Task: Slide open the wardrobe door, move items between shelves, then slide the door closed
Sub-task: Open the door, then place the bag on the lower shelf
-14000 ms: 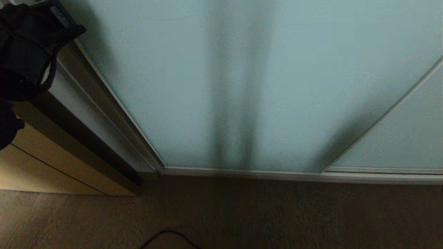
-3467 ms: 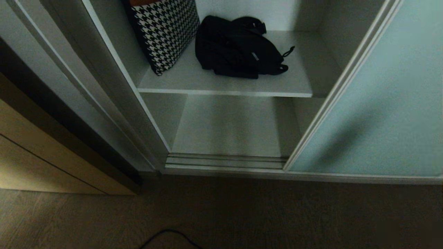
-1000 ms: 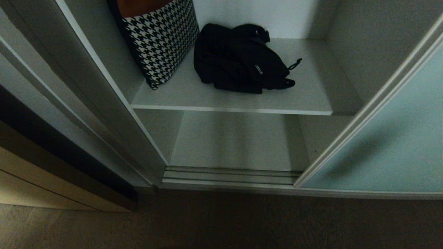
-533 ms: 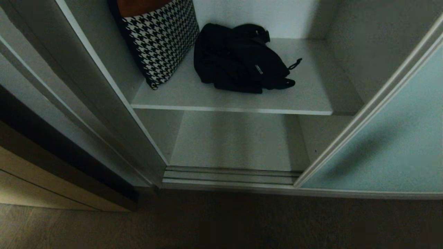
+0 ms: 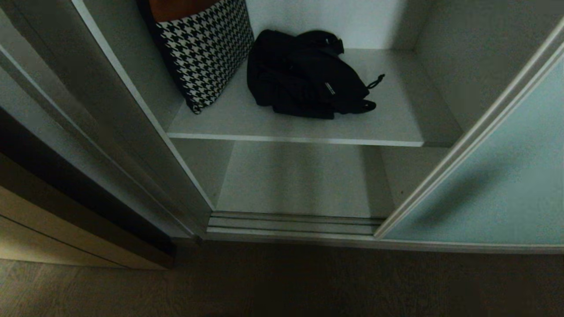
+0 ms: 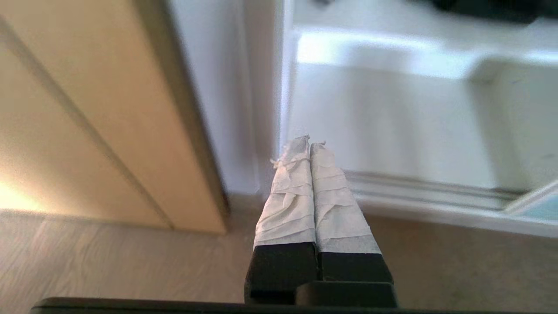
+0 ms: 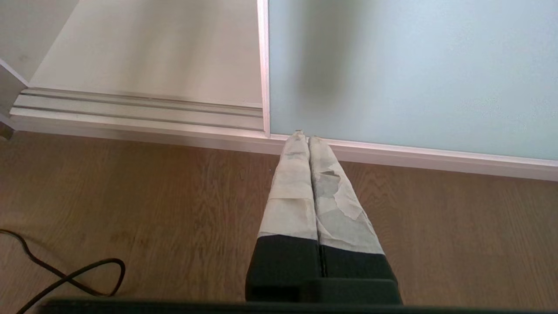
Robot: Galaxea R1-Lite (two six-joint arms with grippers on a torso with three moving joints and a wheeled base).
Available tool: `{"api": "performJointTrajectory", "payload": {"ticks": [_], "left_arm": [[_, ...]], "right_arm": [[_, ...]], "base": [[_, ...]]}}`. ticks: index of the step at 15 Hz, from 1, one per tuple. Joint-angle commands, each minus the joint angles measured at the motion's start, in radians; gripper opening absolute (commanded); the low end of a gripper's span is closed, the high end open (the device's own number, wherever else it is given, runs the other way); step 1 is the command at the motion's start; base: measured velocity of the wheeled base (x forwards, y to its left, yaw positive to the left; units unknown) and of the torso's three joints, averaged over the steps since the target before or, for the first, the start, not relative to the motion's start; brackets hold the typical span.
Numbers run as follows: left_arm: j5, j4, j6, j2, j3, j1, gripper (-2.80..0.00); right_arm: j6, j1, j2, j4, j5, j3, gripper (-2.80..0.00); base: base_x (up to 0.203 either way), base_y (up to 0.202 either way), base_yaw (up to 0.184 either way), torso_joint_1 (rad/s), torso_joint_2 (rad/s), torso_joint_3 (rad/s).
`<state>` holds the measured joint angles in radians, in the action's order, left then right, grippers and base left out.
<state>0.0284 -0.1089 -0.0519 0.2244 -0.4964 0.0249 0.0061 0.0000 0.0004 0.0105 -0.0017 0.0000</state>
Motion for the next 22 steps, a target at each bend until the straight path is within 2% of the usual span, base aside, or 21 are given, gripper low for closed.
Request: {"api": "performJointTrajectory", "payload": {"ticks": [1,5,7,10,12,15,16,17,18,20,21,22], "left_arm": [[0.030,-0.002,-0.011,0.215,-0.117,0.001,-2.80],[0.150,-0.004,-0.093,0.610,-0.393,-0.006,-2.80],[0.211,-0.003,-0.127,0.790,-0.493,-0.030,-2.80],[0.250,0.047,-0.172,1.023,-0.594,-0.144,-2.80],[0.244,0.127,-0.209,1.145,-0.628,-0.268,-2.80],[0.185,0.223,-0.261,1.293,-0.659,-0.340,-2.80],[0.138,0.245,-0.294,1.345,-0.680,-0.351,-2.80],[0.059,0.264,-0.338,1.409,-0.719,-0.358,-2.80],[-0.027,0.280,-0.389,1.478,-0.781,-0.363,0.00],[-0.150,0.297,-0.491,1.589,-0.923,-0.368,0.00],[-0.172,0.307,-0.526,1.607,-0.963,-0.370,0.00],[-0.164,0.316,-0.541,1.612,-0.986,-0.384,0.00]], "right_arm": [[0.000,0.000,0.001,0.000,0.000,0.000,-2.80],[0.000,0.000,0.001,0.000,0.000,0.000,-2.80],[0.000,0.000,0.000,0.000,0.000,0.000,-2.80],[0.000,0.000,0.000,0.000,0.000,0.000,-2.80],[0.000,0.000,0.001,0.000,0.000,0.000,-2.80],[0.000,0.000,0.001,0.000,0.000,0.000,-2.80],[0.000,0.000,0.001,0.000,0.000,0.000,-2.80],[0.000,0.000,0.000,0.000,0.000,0.000,-2.80],[0.000,0.000,0.000,0.000,0.000,0.000,-2.80],[0.000,0.000,0.000,0.000,0.000,0.000,-2.80],[0.000,0.000,0.000,0.000,0.000,0.000,-2.80],[0.000,0.000,0.000,0.000,0.000,0.000,-2.80]], "base": [[0.000,0.000,0.000,0.000,0.00,0.000],[0.000,0.000,0.000,0.000,0.00,0.000],[0.000,0.000,0.000,0.000,0.00,0.000],[0.000,0.000,0.000,0.000,0.00,0.000],[0.000,0.000,0.000,0.000,0.00,0.000],[0.000,0.000,0.000,0.000,0.00,0.000],[0.000,0.000,0.000,0.000,0.00,0.000],[0.000,0.000,0.000,0.000,0.00,0.000],[0.000,0.000,0.000,0.000,0.00,0.000],[0.000,0.000,0.000,0.000,0.00,0.000],[0.000,0.000,0.000,0.000,0.00,0.000],[0.000,0.000,0.000,0.000,0.00,0.000]]}}
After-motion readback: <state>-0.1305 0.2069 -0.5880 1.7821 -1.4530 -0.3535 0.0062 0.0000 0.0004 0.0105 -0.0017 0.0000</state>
